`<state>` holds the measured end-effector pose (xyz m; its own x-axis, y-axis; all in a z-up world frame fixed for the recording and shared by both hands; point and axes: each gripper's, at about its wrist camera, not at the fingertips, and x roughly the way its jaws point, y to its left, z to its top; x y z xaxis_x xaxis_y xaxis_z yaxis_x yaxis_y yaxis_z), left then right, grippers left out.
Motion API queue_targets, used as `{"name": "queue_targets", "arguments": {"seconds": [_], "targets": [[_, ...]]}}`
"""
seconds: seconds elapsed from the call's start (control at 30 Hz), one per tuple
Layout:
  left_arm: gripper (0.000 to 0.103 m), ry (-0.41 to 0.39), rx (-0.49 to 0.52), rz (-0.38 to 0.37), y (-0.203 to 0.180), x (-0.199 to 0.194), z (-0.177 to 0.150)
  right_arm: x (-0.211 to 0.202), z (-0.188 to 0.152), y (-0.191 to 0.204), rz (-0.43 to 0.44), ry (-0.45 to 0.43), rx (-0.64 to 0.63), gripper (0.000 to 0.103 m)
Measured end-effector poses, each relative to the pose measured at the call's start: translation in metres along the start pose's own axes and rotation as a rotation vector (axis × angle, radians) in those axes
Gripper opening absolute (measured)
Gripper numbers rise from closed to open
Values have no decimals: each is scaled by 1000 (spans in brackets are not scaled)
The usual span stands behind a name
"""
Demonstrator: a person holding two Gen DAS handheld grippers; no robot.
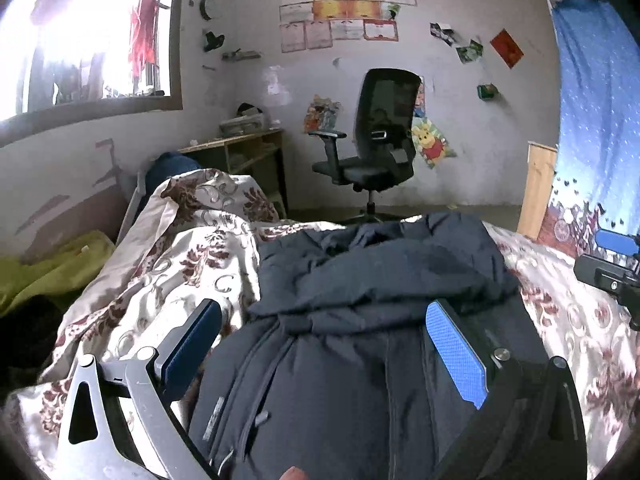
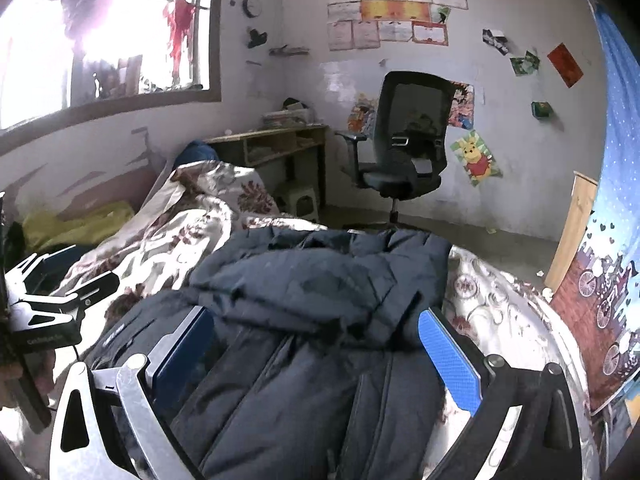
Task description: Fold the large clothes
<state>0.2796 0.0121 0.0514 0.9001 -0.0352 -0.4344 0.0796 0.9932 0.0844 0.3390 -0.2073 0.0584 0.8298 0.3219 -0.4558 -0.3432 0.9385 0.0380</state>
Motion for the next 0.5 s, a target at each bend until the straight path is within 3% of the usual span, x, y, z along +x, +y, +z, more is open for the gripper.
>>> {"name": "queue_targets", "arguments": {"seconds": [0.2, 0.5], "targets": [[101, 62, 6, 33, -3, -25, -27, -13, -23, 8, 41, 50, 8, 103], [101, 155, 31, 29, -6, -48, -50, -22, -58, 26, 68, 133, -90, 103]]}}
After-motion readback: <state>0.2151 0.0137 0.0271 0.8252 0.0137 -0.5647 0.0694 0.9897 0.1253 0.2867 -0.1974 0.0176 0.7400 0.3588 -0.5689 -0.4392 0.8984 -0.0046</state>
